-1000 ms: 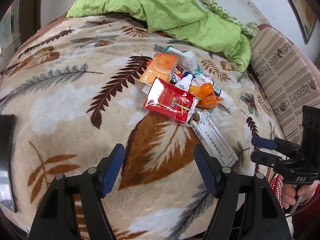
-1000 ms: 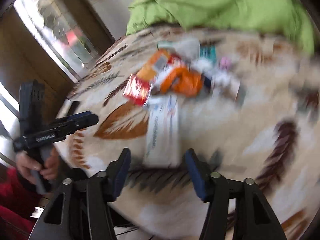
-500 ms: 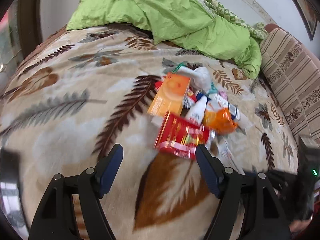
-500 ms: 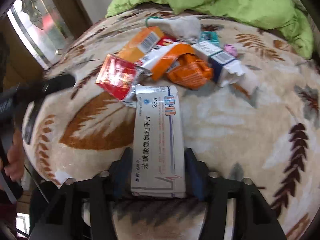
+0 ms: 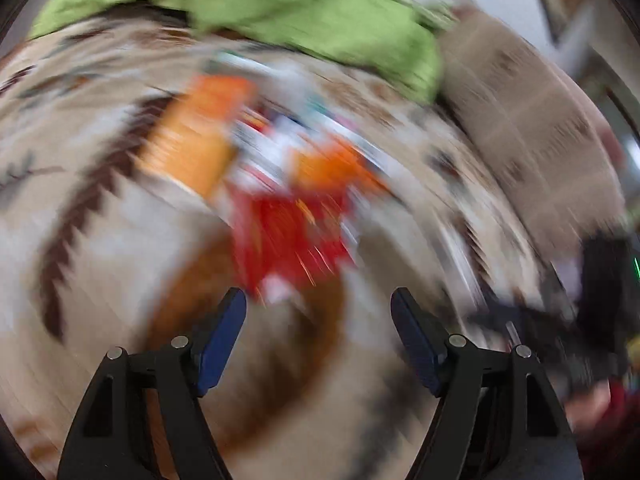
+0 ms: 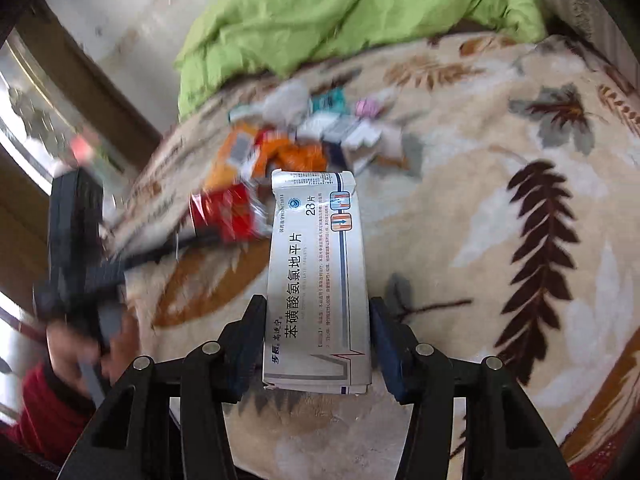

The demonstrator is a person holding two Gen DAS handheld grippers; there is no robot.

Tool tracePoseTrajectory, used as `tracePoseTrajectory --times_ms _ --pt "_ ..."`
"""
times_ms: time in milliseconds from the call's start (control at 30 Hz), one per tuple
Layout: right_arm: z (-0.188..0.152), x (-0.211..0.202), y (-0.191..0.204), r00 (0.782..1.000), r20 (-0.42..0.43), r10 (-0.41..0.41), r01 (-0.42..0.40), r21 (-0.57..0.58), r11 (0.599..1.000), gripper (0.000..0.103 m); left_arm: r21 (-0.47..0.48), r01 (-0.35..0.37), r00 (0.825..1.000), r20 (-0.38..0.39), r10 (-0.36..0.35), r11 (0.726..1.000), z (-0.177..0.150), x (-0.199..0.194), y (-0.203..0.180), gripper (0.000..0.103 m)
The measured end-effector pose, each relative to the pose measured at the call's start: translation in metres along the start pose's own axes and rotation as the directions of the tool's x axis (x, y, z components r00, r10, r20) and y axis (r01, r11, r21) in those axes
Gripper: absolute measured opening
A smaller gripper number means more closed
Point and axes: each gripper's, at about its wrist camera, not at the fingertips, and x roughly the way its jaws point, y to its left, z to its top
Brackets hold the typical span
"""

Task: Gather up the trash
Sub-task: 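Grasp the white medicine box with the right tool while the left tool grasps the red cigarette pack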

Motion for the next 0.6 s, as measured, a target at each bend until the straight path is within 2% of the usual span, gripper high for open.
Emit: tracePoseTrajectory --times_ms 100,200,300,400,433,467,500,600 --pt "0.000 -0.006 -0.002 1.000 0.029 -0.007 0.006 0.016 1.000 0.055 0.050 0.037 0.999 0.000 -0.037 0.998 -0.020 -0.016 -0.020 0.074" --pt "0.004 -0.008 -0.009 0.998 0.065 0.001 -0.004 0.060 0.998 0.055 0.052 -0.060 0.996 0.073 0.057 0.997 -0.019 -0.034 -0.021 0.074" --pt "0.007 -0.008 -0.014 0.997 0.081 -0.004 -0.004 0.093 0.996 0.055 0.062 -0.211 0.968 0.148 0.200 0.975 0.006 -0.041 -0.017 0.078" --pt "0.006 -0.010 -0.014 0.995 0.098 -0.005 -0.003 0.091 0.996 0.055 0.113 -0.292 0.945 0.189 0.268 0.950 0.040 -0.030 -0.015 0.080" --pt "0.006 -0.011 -0.013 0.995 0.104 -0.007 -0.002 0.089 0.996 0.055 0.114 -0.291 0.945 0.190 0.267 0.950 0.051 -0.025 -0.013 0.080" --pt "0.006 -0.012 -0.013 0.994 0.109 -0.008 -0.002 0.088 0.996 0.055 0.113 -0.264 0.954 0.179 0.242 0.958 0.059 -0.020 -0.009 0.080" --pt "0.005 -0.013 -0.013 0.994 0.113 -0.010 0.000 0.089 0.996 0.055 0.105 -0.215 0.969 0.144 0.199 0.971 0.069 -0.010 -0.005 0.080" --pt "0.005 -0.015 -0.015 0.992 0.125 -0.016 0.005 0.095 0.995 0.055 0.110 -0.184 0.982 0.068 0.177 0.977 0.075 0.013 -0.001 0.080"
